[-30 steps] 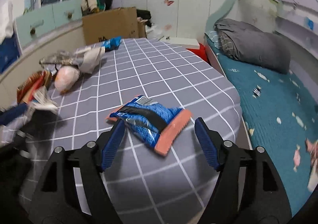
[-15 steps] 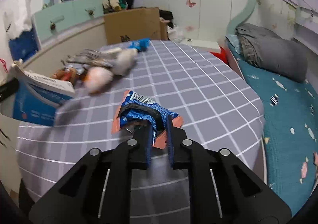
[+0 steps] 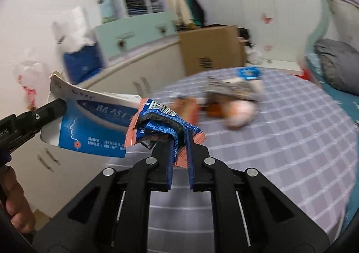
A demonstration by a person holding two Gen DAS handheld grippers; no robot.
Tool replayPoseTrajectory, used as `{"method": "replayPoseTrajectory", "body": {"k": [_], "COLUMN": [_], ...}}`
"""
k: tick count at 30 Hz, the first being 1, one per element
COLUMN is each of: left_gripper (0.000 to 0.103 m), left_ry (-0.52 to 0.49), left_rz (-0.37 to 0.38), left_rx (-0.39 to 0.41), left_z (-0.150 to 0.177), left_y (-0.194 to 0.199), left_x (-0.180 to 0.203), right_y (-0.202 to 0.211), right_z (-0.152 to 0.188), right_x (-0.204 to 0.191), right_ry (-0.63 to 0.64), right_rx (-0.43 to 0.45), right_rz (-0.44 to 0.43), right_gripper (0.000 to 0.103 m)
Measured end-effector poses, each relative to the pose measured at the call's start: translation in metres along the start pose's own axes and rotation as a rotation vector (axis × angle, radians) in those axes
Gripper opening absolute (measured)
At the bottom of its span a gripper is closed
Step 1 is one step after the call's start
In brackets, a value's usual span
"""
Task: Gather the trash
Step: 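Carry both items to the blue wastebasket and open both tools over it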
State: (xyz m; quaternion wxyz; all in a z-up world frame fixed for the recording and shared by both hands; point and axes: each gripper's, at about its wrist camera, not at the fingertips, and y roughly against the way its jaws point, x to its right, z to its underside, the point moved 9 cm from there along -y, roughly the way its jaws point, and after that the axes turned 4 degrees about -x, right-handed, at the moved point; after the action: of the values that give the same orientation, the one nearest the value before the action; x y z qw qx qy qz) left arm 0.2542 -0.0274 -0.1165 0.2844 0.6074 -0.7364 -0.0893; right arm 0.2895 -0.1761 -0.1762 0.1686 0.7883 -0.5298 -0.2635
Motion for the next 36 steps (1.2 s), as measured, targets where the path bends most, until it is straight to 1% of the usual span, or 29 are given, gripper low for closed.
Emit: {"method": "replayPoseTrajectory", "body": {"k": [2, 4, 5, 6, 7, 8, 11, 13, 14, 15, 16, 17, 18, 19, 20, 21, 23, 25, 27, 29, 30, 31, 32, 33, 34, 36], "left_gripper": [0.002, 0.002, 0.002, 0.002, 0.002, 0.002, 0.002, 0.002, 0.002, 0.003, 0.003, 0.003, 0.003, 0.002, 0.002, 0.002, 0.002, 0.002, 0.003, 0.003, 0.003, 0.003, 0.003, 0.003, 0.003, 0.003], "left_ry": [0.029, 0.064, 0.082, 0.1, 0.116, 0.147, 0.239, 0.274, 0.29, 0.304, 0.33, 0.35, 0.399, 0.424, 0.454, 0.46, 0.473, 0.501, 0.506, 0.493, 0.484, 0.48, 0.479, 0.484, 0.49, 0.5], "left_rz": [-0.054, -0.134, -0.179, -0.221, -0.249, -0.287, -0.34, -0.383, -0.414, -0.43, -0.443, -0.446, -0.441, -0.436, -0.438, -0.449, -0.477, -0.464, -0.445, -0.463, -0.479, -0.483, -0.488, -0.487, -0.483, -0.481], "left_rx": [0.031, 0.056, 0.061, 0.061, 0.058, 0.047, 0.003, -0.021, -0.044, -0.062, -0.095, -0.12, -0.174, -0.193, -0.21, -0.225, -0.273, -0.296, -0.321, -0.361, -0.383, -0.39, -0.414, -0.422, -0.431, -0.449], "left_z": [-0.005, -0.006, -0.005, -0.004, -0.004, 0.0, 0.014, 0.027, 0.037, 0.044, 0.055, 0.063, 0.079, 0.088, 0.099, 0.107, 0.125, 0.138, 0.148, 0.16, 0.165, 0.172, 0.178, 0.188, 0.197, 0.207], "left_y": [0.016, 0.031, 0.036, 0.039, 0.041, 0.041, 0.033, 0.025, 0.016, 0.009, -0.005, -0.015, -0.035, -0.041, -0.057, -0.068, -0.096, -0.115, -0.136, -0.153, -0.165, -0.169, -0.181, -0.181, -0.186, -0.196], "left_x": [-0.031, -0.072, -0.094, -0.114, -0.129, -0.153, -0.21, -0.245, -0.266, -0.279, -0.3, -0.315, -0.335, -0.349, -0.366, -0.375, -0.399, -0.413, -0.426, -0.433, -0.438, -0.444, -0.449, -0.454, -0.462, -0.468], "right_y": [-0.021, -0.042, -0.05, -0.064, -0.074, -0.084, -0.124, -0.147, -0.167, -0.183, -0.198, -0.222, -0.24, -0.254, -0.278, -0.292, -0.332, -0.36, -0.391, -0.419, -0.426, -0.437, -0.442, -0.451, -0.457, -0.463], "right_z": [0.003, 0.008, 0.011, 0.017, 0.021, 0.025, 0.044, 0.058, 0.068, 0.076, 0.084, 0.096, 0.107, 0.116, 0.13, 0.139, 0.164, 0.182, 0.2, 0.213, 0.218, 0.224, 0.227, 0.233, 0.237, 0.245], "right_x": [-0.039, -0.074, -0.089, -0.113, -0.13, -0.147, -0.203, -0.224, -0.237, -0.242, -0.247, -0.25, -0.251, -0.249, -0.248, -0.248, -0.242, -0.236, -0.23, -0.226, -0.224, -0.223, -0.22, -0.219, -0.218, -0.221], "right_ry": [0.021, 0.057, 0.07, 0.091, 0.106, 0.122, 0.183, 0.218, 0.236, 0.252, 0.264, 0.267, 0.272, 0.273, 0.26, 0.255, 0.237, 0.213, 0.177, 0.151, 0.147, 0.131, 0.124, 0.122, 0.122, 0.129], "right_rx": [-0.029, -0.063, -0.074, -0.097, -0.113, -0.125, -0.172, -0.211, -0.24, -0.263, -0.288, -0.325, -0.355, -0.384, -0.428, -0.446, -0.514, -0.559, -0.616, -0.643, -0.651, -0.663, -0.676, -0.693, -0.701, -0.702], "right_rz": [-0.073, -0.115, -0.133, -0.168, -0.189, -0.206, -0.24, -0.243, -0.241, -0.231, -0.219, -0.207, -0.195, -0.189, -0.185, -0.18, -0.161, -0.155, -0.153, -0.146, -0.144, -0.151, -0.154, -0.153, -0.152, -0.154], "right_gripper": [0.011, 0.011, 0.011, 0.011, 0.011, 0.011, 0.011, 0.011, 0.011, 0.011, 0.011, 0.011, 0.011, 0.011, 0.011, 0.011, 0.011, 0.011, 0.012, 0.013, 0.019, 0.025, 0.034, 0.042, 0.047, 0.048]}}
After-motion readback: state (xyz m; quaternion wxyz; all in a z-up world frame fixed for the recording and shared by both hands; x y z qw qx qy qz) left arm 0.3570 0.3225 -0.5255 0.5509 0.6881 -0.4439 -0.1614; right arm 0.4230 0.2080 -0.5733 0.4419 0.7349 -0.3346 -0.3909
